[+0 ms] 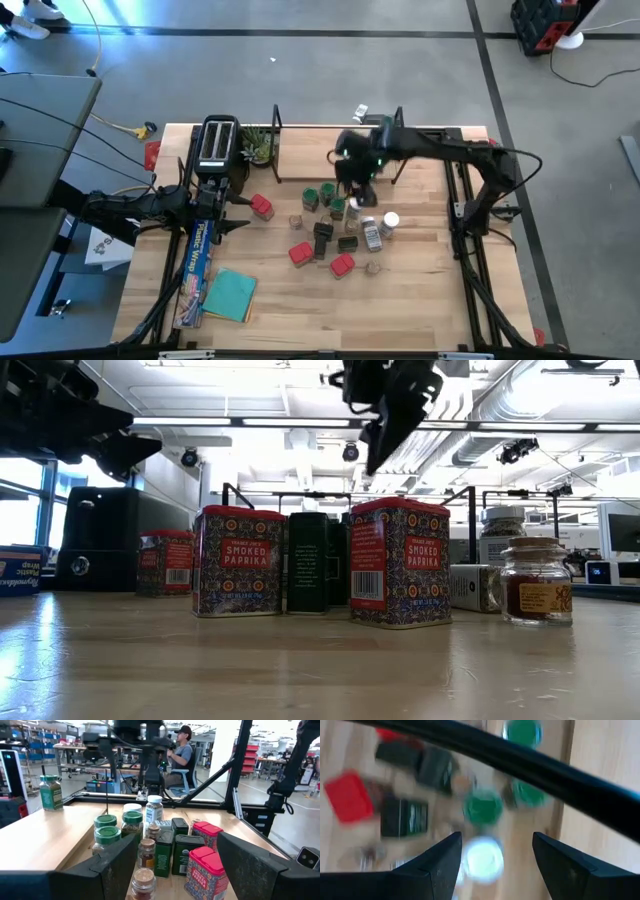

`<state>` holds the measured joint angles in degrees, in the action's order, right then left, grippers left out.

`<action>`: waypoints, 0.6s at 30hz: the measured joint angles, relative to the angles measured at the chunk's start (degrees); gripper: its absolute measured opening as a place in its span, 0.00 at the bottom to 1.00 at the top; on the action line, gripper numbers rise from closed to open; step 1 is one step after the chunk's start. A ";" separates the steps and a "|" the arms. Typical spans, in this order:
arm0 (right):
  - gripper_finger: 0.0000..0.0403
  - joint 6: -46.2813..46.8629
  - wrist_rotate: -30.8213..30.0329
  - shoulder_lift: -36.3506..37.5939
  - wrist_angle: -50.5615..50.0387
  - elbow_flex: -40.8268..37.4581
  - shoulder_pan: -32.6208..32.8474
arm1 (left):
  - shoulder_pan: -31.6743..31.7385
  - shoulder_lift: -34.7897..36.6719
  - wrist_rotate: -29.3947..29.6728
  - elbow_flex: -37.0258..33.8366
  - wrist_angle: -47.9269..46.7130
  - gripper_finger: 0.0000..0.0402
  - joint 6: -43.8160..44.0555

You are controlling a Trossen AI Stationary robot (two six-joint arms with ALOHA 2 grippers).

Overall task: Shelf spices
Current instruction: Put the right green seasoning bottle on the shelf aligned with the other green seasoning bottle

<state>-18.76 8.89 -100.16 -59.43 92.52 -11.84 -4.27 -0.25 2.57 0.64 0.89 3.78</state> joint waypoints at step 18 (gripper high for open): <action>0.70 18.79 -11.31 -1.86 15.90 -10.12 6.88 | 0.02 -0.21 0.02 0.01 0.58 0.67 0.60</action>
<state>0.02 -2.42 -102.02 -43.53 82.39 -4.96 -4.26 -0.46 2.59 0.64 1.47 4.38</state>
